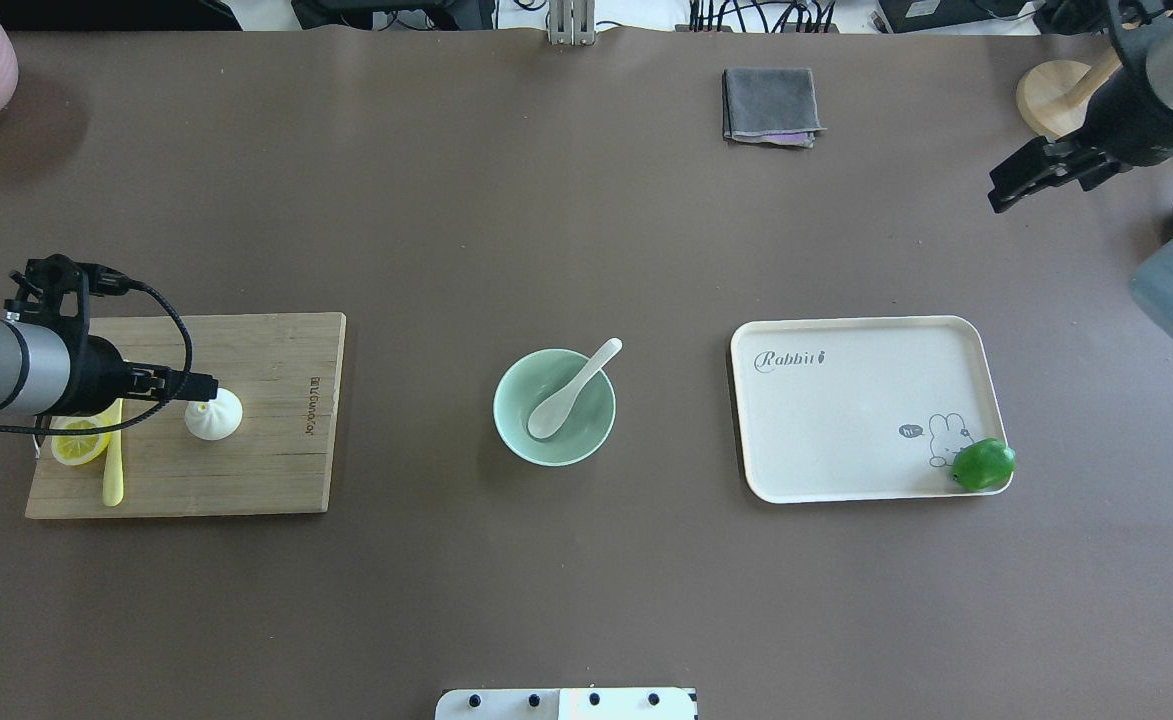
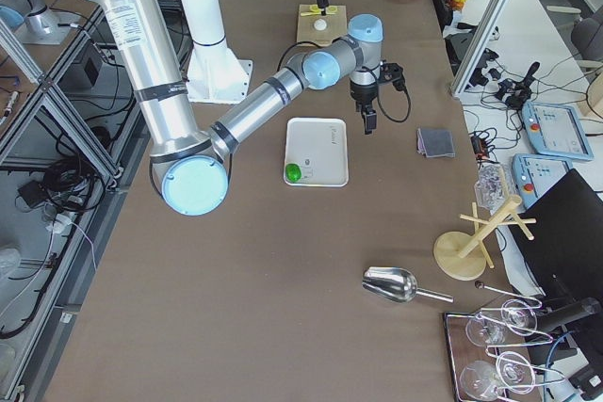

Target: Put spoon and bun in bowl

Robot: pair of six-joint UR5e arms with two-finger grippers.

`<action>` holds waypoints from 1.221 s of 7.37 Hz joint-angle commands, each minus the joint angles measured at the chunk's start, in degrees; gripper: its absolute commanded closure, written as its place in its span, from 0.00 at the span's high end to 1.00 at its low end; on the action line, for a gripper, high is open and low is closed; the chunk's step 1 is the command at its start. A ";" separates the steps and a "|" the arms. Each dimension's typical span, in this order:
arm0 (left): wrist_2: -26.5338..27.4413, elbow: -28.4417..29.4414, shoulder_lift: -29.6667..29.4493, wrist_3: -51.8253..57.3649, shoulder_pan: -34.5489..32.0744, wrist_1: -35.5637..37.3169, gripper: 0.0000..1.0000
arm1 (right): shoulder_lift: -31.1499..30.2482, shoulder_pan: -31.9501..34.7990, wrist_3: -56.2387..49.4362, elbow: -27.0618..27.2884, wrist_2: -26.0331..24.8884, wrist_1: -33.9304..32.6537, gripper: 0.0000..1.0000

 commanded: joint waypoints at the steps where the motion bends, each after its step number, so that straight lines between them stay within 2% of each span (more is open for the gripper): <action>1: 3.64 2.61 -1.67 -0.08 3.34 -0.06 0.93 | -4.14 3.77 -8.08 -0.15 3.10 1.20 1.00; 2: 3.64 2.45 -1.76 -0.07 3.61 -0.06 0.72 | -4.24 4.04 -8.19 -0.06 3.46 1.21 1.00; 4: 3.64 2.18 -1.76 0.28 4.14 -0.06 0.03 | -4.24 4.04 -7.93 -0.06 3.38 1.30 1.00; 7: 3.56 -0.79 -3.33 -0.16 4.05 0.03 0.00 | -4.59 4.13 -8.18 0.03 3.29 1.30 1.00; 9: 3.56 -0.90 -10.59 -5.39 4.05 0.29 0.00 | -6.34 4.39 -8.28 0.11 3.29 2.60 1.00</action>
